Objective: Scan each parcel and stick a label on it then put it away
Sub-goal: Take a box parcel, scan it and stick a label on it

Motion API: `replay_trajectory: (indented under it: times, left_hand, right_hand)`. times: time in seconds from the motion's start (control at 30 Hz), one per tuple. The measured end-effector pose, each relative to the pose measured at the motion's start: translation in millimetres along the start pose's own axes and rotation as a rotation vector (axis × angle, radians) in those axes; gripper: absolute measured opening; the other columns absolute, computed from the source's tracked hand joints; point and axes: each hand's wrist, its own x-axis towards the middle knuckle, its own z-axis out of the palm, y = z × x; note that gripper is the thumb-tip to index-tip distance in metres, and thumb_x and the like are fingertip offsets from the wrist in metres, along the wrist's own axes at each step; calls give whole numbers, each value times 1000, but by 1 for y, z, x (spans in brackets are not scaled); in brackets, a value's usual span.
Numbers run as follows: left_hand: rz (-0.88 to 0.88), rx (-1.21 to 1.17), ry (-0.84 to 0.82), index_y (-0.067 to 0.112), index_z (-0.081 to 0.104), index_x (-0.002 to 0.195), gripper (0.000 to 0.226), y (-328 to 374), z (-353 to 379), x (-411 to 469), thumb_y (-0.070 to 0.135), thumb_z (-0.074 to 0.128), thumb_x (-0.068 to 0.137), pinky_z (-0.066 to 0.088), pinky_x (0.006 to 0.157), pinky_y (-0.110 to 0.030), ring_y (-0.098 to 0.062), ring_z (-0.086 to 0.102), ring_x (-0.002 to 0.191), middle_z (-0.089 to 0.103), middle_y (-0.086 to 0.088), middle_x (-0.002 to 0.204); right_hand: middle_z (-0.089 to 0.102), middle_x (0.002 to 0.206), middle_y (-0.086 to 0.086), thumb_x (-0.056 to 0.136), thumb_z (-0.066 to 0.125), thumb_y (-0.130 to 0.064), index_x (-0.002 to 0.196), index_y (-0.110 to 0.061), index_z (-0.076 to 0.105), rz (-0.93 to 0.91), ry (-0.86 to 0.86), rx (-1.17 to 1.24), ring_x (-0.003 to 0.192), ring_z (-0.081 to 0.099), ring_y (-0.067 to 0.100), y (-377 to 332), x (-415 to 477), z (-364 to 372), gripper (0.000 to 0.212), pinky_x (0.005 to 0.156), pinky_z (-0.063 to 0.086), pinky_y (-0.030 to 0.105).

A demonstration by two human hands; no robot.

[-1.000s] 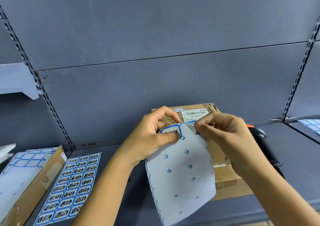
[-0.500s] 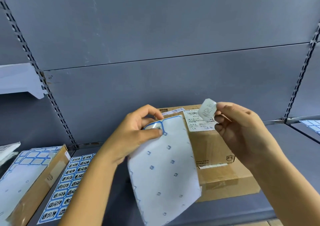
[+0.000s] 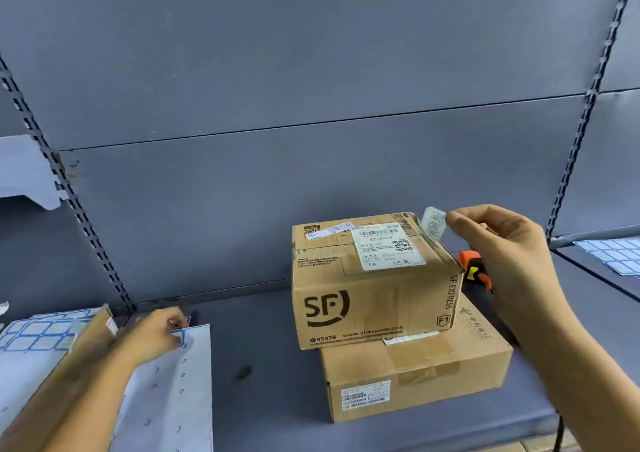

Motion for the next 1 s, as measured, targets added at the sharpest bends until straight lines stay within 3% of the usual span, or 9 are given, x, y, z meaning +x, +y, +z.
replay_trajectory:
  times: [0.07,0.13,0.23,0.3,0.4,0.5,0.6,0.77,1.0]
  left_hand:
    - [-69,408,190,34,60,96,34,0,18,3,45,63,64,40,87,-35,-24,56,105,65,4,106]
    - [38,505,392,25,62,109,43,23,27,-4,28,75,68,36,90,-43,-32,51,107,60,-6,109]
    - [272,190,634,14,66,109,39,88,12,-18,13,76,72,39,86,-49,-39,51,101,62,-13,109]
    - [479,-66,698,16,65,109,24,146,-9,-40,13,65,85,38,90,-42,-30,50,105,62,-3,112]
    - [898,-217,485,25,66,106,20,221,-27,-71,15,57,91,35,88,-16,-3,47,106,58,17,107]
    - [1098,-93,102,32,63,112,24,267,-19,-76,20,55,93,32,89,-8,3,43,109,55,22,111]
    - [1103,-33,8,31,65,112,22,298,-6,-67,24,56,93,38,78,-11,1,50,98,57,23,101]
    - [1028,-113,41,24,73,86,8,323,-3,-57,26,65,85,37,57,-3,4,57,70,63,19,72]
    - [1046,-43,24,26,72,89,12,324,6,-60,22,61,88,39,60,-16,1,53,68,64,15,80]
  right_hand:
    - [62,56,-11,86,67,-13,71,-17,66,-80,34,-101,49,52,-2,5,3,-6,16,45,39,8]
    - [65,70,-3,84,69,-15,70,-25,67,-185,67,-258,58,54,2,12,7,-12,18,51,41,11]
    - [60,74,-9,81,70,-12,69,-28,66,-344,135,-506,67,53,4,22,13,-18,20,59,39,12]
    - [58,72,-11,80,72,-10,71,-22,69,-458,176,-655,67,51,8,29,17,-19,16,62,38,12]
    - [57,72,-5,79,71,-12,69,-14,71,-607,197,-843,66,47,17,39,23,-19,11,64,42,35]
    - [59,70,-2,78,67,-16,68,-14,71,-692,200,-984,65,50,21,45,24,-18,11,63,39,37]
    - [58,69,-3,78,66,-16,66,-17,69,-743,195,-1055,65,51,23,47,22,-14,13,63,36,35]
    - [58,69,-5,79,62,-20,64,-19,69,-762,154,-1141,64,51,22,48,25,-6,16,66,23,29]
    - [59,69,-7,78,62,-19,63,-18,68,-774,59,-1187,65,51,21,48,30,-5,16,67,19,26]
